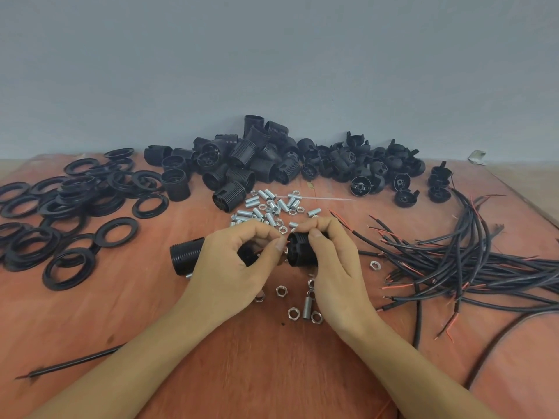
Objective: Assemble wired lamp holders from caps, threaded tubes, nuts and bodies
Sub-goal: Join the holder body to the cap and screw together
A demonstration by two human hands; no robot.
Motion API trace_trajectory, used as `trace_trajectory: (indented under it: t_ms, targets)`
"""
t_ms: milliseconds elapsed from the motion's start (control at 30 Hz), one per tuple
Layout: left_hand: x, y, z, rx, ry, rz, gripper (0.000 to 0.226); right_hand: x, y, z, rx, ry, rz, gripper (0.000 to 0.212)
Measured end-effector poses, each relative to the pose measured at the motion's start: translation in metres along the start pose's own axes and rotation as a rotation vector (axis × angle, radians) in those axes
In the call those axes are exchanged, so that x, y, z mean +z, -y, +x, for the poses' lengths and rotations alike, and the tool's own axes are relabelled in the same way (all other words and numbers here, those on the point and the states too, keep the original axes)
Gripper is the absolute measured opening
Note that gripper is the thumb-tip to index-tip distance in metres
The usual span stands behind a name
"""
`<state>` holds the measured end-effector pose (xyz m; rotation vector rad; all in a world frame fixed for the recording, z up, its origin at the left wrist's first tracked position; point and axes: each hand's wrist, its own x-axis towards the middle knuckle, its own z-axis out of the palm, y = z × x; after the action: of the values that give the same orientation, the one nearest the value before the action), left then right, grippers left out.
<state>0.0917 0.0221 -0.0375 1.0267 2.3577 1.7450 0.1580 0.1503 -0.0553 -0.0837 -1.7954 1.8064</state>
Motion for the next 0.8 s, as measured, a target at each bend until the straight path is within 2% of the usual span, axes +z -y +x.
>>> trace_trajectory:
  t_ms: [167, 367, 467, 633, 767, 800]
  targets:
    - [0.003, 0.001, -0.002, 0.007, 0.002, 0.012, 0.012, 0.000, 0.001, -0.002, 0.018, -0.012, -0.019, 0.021]
    - [0.000, 0.001, -0.002, 0.158, -0.031, 0.160, 0.011, 0.002, 0.005, -0.005, 0.022, 0.005, -0.028, 0.020]
    - [0.002, 0.000, -0.002, 0.168, -0.049, 0.156, 0.011, 0.002, 0.005, -0.005, 0.019, -0.006, -0.038, 0.020]
    - [0.000, -0.005, 0.006, -0.035, 0.029, -0.040, 0.009, 0.005, 0.004, 0.003, 0.129, -0.094, 0.074, 0.034]
    - [-0.004, -0.004, 0.012, -0.277, 0.138, -0.345, 0.003, 0.004, 0.000, 0.005, 0.109, -0.104, 0.035, 0.027]
    - [-0.005, -0.003, 0.012, -0.314, 0.144, -0.385, 0.008, 0.004, 0.001, 0.005, 0.106, -0.105, 0.025, 0.024]
